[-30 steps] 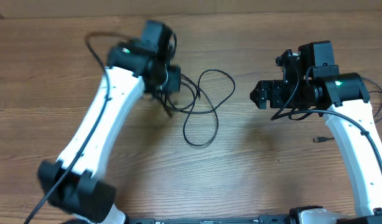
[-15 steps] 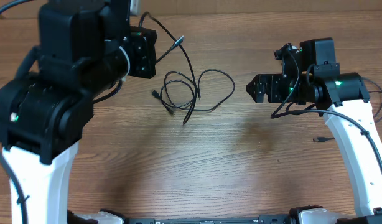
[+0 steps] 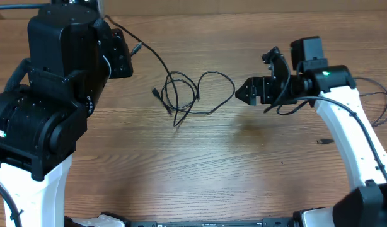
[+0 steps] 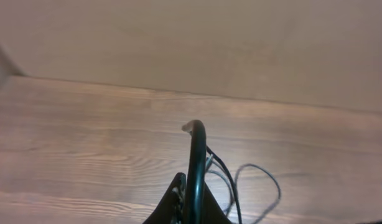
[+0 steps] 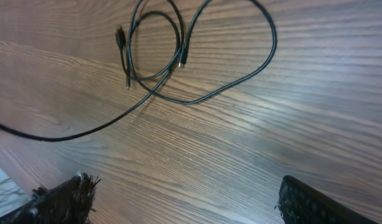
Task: Untangle cables
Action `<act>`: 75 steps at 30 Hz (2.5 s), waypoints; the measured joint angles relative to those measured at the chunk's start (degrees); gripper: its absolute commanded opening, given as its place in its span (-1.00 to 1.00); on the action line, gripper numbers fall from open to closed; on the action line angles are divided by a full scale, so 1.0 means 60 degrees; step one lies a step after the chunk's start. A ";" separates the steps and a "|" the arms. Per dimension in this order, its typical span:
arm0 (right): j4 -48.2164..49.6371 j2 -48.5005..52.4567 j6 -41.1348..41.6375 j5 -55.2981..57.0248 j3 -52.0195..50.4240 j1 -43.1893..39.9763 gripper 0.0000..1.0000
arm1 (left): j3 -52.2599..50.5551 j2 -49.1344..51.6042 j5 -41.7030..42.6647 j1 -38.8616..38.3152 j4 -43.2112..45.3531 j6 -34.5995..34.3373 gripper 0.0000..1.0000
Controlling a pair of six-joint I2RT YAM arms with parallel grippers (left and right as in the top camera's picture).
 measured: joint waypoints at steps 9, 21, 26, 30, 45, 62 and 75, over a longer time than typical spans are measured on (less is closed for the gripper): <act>0.0455 0.1177 0.2528 0.0015 0.0000 0.1075 1.00 | 0.0004 0.0142 -0.0495 -0.0004 -0.0954 -0.0182 -0.92; 0.2240 0.2084 0.5224 0.0448 0.0000 0.2998 1.00 | 0.0044 0.2302 0.0007 -0.0004 -0.3144 -0.0200 -0.91; 0.2448 0.2084 0.5956 0.1388 0.0000 0.3424 1.00 | 0.0044 0.2889 0.0342 -0.0004 -0.3147 -0.0197 -0.92; 0.2630 0.2084 0.5847 0.1909 0.0000 0.3741 1.00 | 0.0044 0.3177 0.0608 -0.0004 -0.3162 -0.0197 -0.92; 0.1807 0.2084 0.4036 0.1392 0.0000 0.4503 0.16 | 0.0044 0.3428 0.0991 -0.0004 -0.3169 -0.0164 -0.91; 0.3045 0.2084 0.4346 0.1614 -0.0623 0.4495 -0.92 | 0.0044 0.3428 0.0991 -0.0004 -0.3166 -0.0164 -0.92; 0.1264 0.2025 0.3457 0.1858 -0.0007 0.4266 -0.92 | 0.0044 0.3428 0.1104 -0.0004 -0.3158 -0.0164 -0.92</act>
